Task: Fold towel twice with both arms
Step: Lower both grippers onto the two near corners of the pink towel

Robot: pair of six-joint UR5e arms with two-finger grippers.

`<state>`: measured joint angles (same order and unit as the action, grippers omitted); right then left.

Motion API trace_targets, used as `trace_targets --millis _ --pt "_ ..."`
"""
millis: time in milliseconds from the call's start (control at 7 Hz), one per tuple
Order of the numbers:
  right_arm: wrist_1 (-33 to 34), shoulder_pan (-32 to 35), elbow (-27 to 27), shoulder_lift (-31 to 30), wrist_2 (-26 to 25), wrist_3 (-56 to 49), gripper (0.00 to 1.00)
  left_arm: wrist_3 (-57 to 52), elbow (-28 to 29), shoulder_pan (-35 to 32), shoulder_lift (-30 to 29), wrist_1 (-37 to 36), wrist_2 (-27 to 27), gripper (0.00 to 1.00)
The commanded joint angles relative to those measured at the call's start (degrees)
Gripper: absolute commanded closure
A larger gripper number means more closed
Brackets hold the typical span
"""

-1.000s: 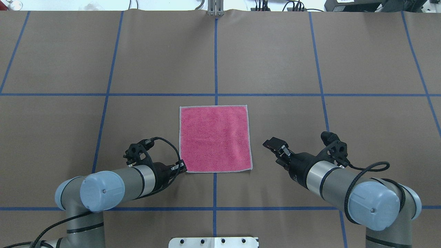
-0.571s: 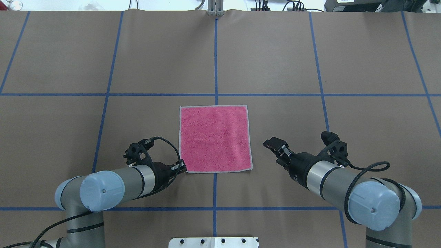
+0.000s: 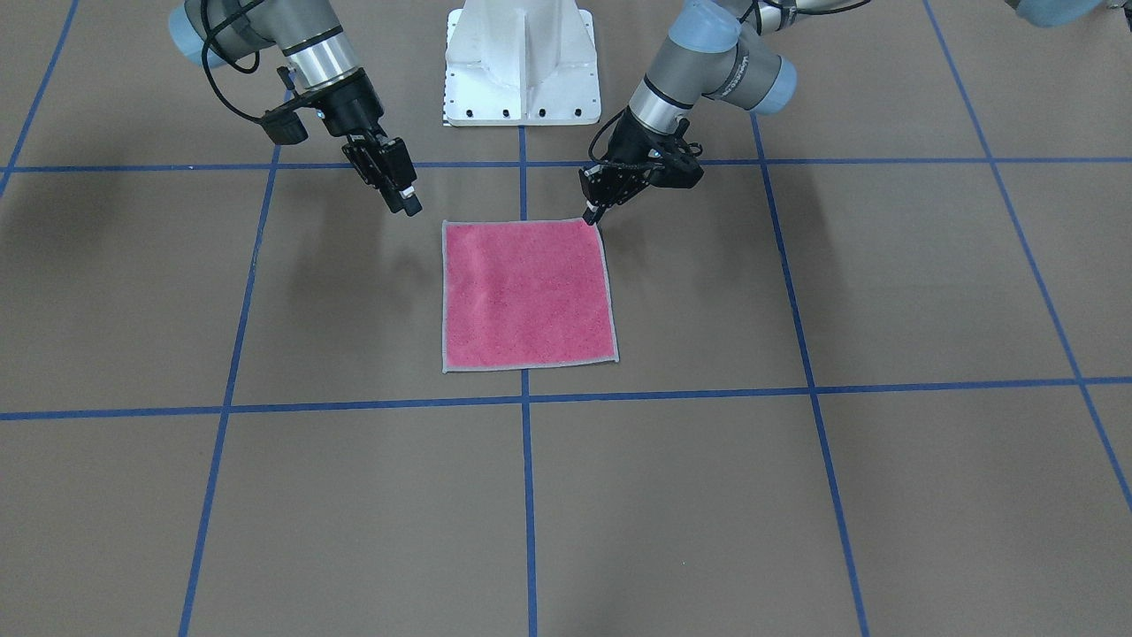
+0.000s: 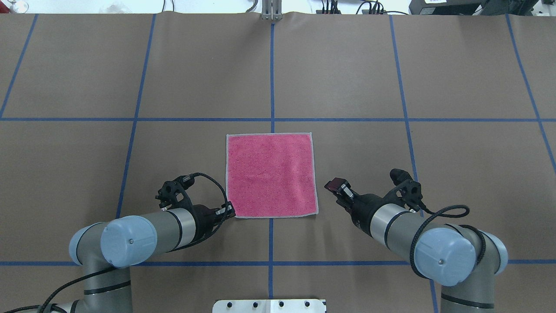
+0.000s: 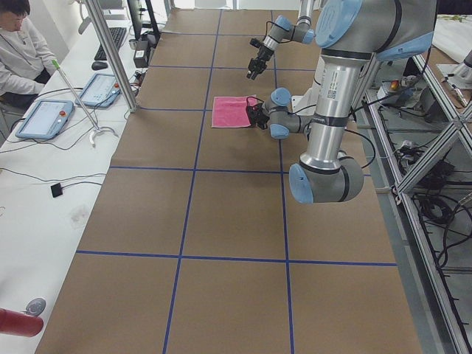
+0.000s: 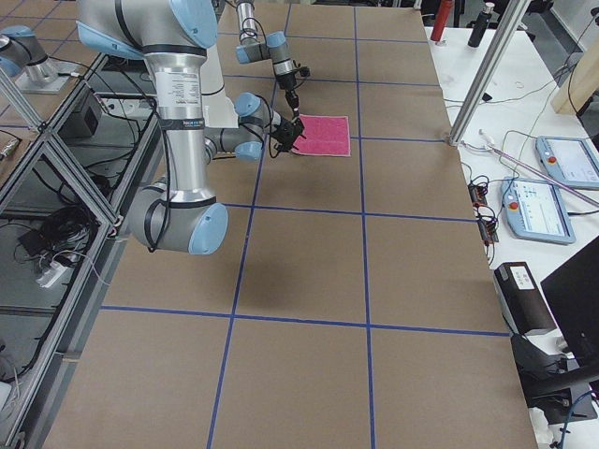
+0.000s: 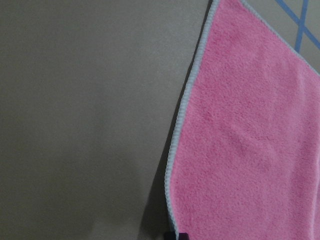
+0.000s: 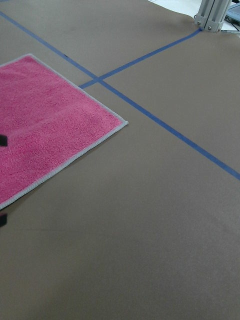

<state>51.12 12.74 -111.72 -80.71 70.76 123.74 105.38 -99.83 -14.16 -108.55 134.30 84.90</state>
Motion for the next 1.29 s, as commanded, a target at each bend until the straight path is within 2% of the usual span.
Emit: trace_targets --millis 0,286,429,571,1143 --pt "0.3 -0.3 4.5 3.9 0.1 2.5 0.39 0.0 0.0 0.0 0.0 0.0 0.0 1.00" --pt "0.4 -0.3 8.1 5.6 0.3 4.3 0.39 0.0 -0.1 -0.1 0.0 0.1 0.0 1.00" --pt "3.0 -0.4 8.8 6.9 0.4 4.4 0.40 0.0 -0.1 -0.1 0.0 0.0 0.0 1.00" --pt "6.2 -0.5 8.8 8.2 0.4 4.3 0.40 0.0 -0.1 0.0 0.0 0.1 0.0 1.00" --pt "6.9 -0.9 7.9 6.6 1.9 3.7 0.38 0.0 0.0 0.0 0.0 0.1 -0.1 1.00"
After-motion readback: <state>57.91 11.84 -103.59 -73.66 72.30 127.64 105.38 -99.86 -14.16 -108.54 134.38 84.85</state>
